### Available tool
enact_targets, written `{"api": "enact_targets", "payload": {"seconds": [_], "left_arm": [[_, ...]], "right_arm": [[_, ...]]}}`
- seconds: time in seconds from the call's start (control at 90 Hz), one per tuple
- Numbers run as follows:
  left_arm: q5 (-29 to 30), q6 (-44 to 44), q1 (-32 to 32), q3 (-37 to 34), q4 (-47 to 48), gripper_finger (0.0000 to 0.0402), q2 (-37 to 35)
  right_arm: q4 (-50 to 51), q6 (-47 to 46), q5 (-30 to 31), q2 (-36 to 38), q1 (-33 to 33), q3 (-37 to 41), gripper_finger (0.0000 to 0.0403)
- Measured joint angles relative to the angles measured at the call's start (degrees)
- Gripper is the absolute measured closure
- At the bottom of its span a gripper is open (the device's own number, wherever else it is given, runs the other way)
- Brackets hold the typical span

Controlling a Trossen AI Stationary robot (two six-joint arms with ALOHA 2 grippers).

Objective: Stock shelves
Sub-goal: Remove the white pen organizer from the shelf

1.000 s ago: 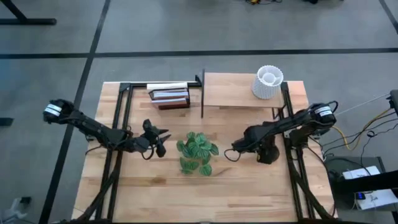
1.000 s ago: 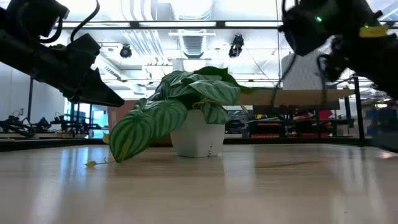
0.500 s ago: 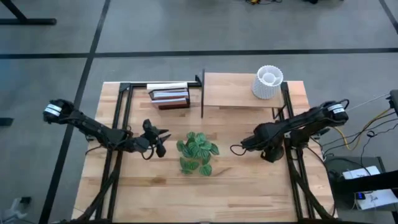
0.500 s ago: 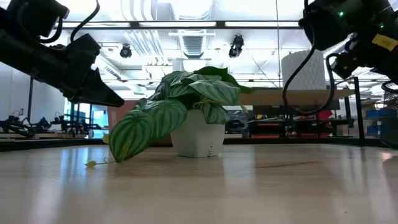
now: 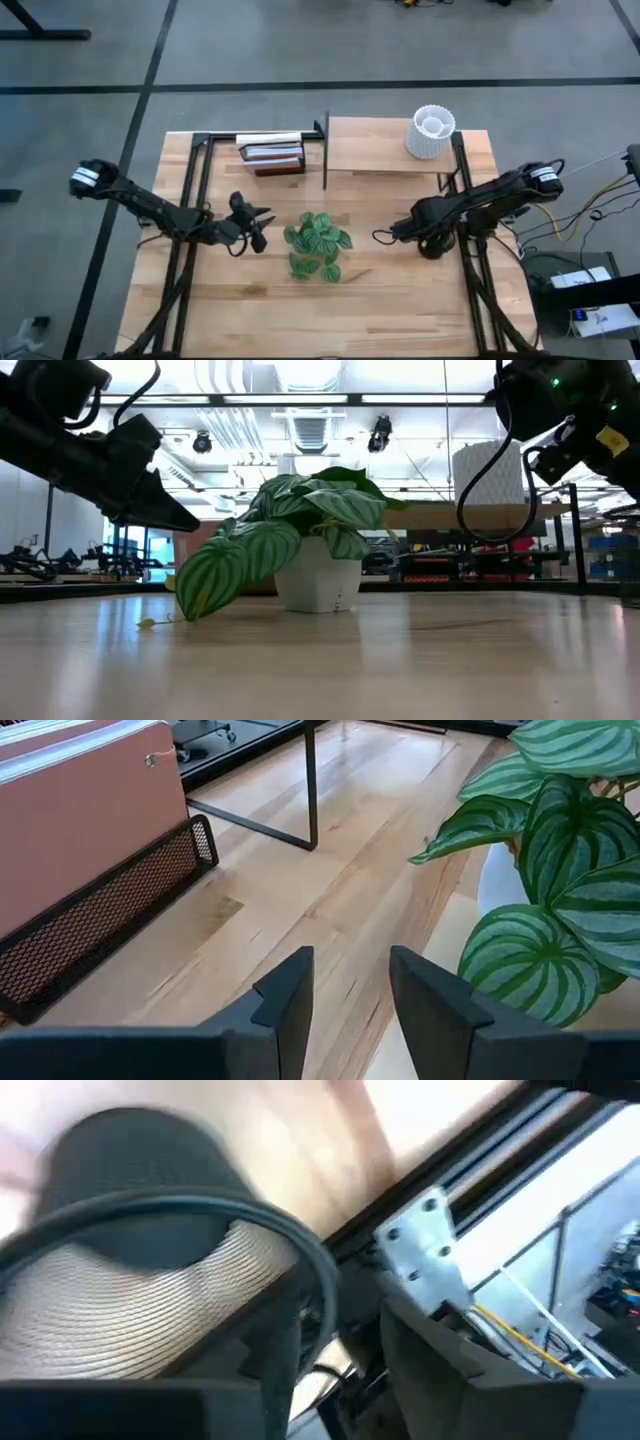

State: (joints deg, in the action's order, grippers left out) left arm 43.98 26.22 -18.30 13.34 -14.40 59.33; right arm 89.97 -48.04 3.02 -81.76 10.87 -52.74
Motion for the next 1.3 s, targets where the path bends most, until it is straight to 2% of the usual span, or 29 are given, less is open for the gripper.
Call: {"api": "enact_targets", "payload": {"seconds": [0.311,0.678,0.822,0.956,1.3], "left_arm": [[0.0,0.0,0.0,0.0,-0.2,0.0301,0.0],[0.0,0.0,0.0,0.0,-0.2,0.0287,0.0],[0.0,0.0,0.0,0.0,-0.2,0.0282,0.0],[0.0,0.0,0.0,0.0,-0.2,0.0281,0.0],[0.0,0.0,0.0,0.0,-0.2,0.0298,0.0]], "right_arm": [[0.0,0.0,0.2,0.3,0.0,-0.4,0.0247],[0.0,3.9,2.7,0.3,0.0,-0.4,0.0274],[0.0,2.6,2.8,0.3,-0.8,-0.4,0.0284],[0.2,2.5,1.1,0.9,-1.3,-0.6,0.0286],[0.0,0.0,1.3,4.2,-1.3,-5.0,0.0280]]}}
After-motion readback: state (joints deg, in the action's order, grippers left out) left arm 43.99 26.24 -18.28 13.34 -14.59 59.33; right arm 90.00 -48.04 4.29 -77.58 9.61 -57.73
